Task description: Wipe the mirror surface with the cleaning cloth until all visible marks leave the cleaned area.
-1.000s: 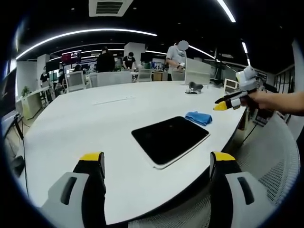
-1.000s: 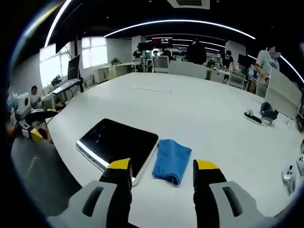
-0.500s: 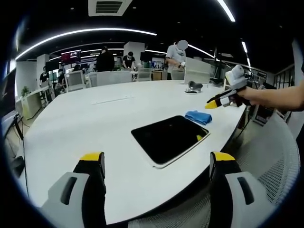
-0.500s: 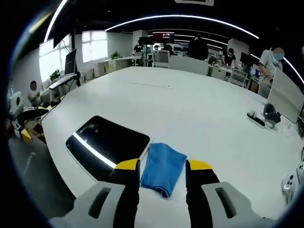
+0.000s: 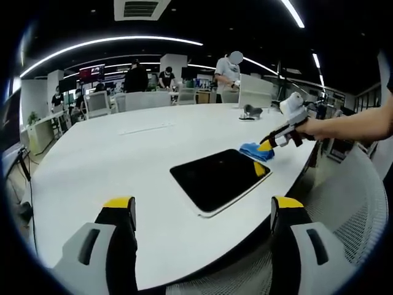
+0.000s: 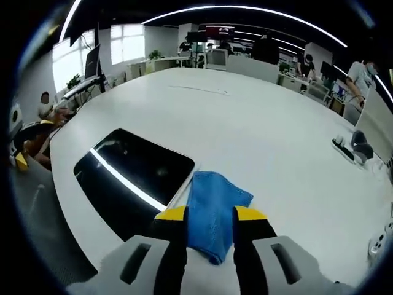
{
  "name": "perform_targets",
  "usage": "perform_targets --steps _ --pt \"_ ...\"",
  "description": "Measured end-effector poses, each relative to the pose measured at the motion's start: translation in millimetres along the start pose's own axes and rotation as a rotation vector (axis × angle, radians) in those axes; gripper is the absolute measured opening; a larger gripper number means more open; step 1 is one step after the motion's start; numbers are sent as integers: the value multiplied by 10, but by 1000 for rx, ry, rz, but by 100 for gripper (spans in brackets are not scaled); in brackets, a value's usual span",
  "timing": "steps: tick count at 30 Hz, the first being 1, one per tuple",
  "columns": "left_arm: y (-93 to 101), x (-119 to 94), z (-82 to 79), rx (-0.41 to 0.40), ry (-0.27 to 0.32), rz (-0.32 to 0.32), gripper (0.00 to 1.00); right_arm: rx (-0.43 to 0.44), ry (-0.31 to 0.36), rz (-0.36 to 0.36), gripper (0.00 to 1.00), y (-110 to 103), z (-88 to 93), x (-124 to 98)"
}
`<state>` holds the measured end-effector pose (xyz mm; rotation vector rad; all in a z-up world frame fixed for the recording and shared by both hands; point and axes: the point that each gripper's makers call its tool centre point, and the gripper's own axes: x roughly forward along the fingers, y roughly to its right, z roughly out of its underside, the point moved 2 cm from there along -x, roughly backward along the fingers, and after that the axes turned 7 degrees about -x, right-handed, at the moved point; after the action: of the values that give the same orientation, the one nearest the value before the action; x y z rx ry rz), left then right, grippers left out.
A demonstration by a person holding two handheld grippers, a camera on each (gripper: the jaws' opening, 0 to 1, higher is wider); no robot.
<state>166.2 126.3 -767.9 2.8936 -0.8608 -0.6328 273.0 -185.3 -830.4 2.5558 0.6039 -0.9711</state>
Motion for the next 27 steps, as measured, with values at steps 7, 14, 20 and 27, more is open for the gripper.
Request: perform_targets --steps 7,14,20,27 --pt "1 0 5 0 -4 0 89 -13 -14 8 19 -9 0 73" --pt "2 1 10 2 -8 2 89 -21 -46 12 14 6 51 172" --pt "-5 -3 11 3 -9 0 89 -7 -42 6 6 -19 83 192" --pt "-5 -2 5 6 -5 2 90 -14 -57 -18 2 -37 67 212"
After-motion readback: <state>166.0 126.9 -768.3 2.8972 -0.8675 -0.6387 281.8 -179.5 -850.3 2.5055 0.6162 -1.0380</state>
